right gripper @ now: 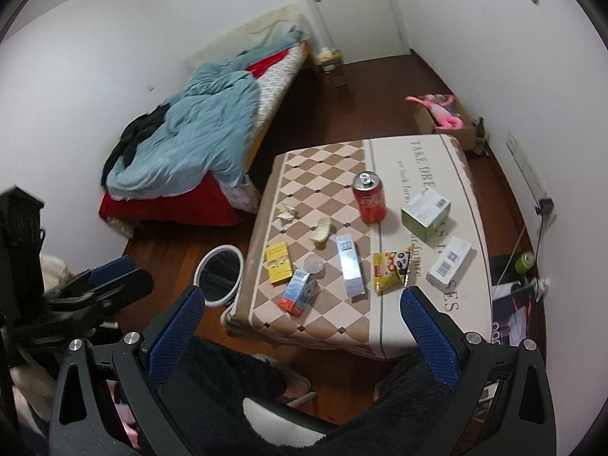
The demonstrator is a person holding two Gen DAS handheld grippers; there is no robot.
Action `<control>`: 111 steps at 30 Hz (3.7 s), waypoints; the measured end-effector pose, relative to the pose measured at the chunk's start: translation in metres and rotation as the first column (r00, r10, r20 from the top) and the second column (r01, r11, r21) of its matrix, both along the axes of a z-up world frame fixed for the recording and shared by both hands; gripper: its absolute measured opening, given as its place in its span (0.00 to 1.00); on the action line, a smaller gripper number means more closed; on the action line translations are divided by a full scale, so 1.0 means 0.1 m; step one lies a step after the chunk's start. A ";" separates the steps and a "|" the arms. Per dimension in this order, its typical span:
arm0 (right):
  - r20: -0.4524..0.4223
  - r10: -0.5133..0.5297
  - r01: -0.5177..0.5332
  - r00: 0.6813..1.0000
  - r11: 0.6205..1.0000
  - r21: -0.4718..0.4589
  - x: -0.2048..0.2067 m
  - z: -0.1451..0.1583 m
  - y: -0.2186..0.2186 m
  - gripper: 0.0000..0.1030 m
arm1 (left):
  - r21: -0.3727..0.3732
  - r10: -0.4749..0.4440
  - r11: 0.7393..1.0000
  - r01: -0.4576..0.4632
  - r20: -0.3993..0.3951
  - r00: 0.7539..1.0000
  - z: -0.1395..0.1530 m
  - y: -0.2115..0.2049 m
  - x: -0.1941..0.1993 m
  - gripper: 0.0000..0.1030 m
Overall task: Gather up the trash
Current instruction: 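Grasp the white-blue box with the left tool while the right tool grasps the white box, then carry both boxes over the white bin and open both tools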
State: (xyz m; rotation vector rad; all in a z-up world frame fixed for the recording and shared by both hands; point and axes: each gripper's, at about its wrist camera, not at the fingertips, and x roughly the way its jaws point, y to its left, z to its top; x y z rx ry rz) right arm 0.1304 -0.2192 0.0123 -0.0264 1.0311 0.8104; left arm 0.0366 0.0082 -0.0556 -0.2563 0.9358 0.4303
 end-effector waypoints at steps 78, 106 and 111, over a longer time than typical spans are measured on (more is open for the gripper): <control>-0.196 0.246 -0.275 0.949 0.951 -0.142 0.21 -2.14 3.19 0.36 | -0.169 0.370 0.908 -0.384 -0.108 0.923 -1.26 2.68 -0.74 0.28; -0.399 0.370 -0.491 0.839 0.830 -0.265 -0.54 -4.11 6.21 1.00 | -0.218 0.600 0.707 -0.673 -0.320 0.733 -2.64 4.55 -1.59 0.98; -0.304 0.409 -0.498 0.861 0.801 -0.332 -0.67 -4.04 6.15 1.00 | -0.096 0.618 0.738 -0.668 -0.303 0.726 -2.42 4.28 -1.66 0.98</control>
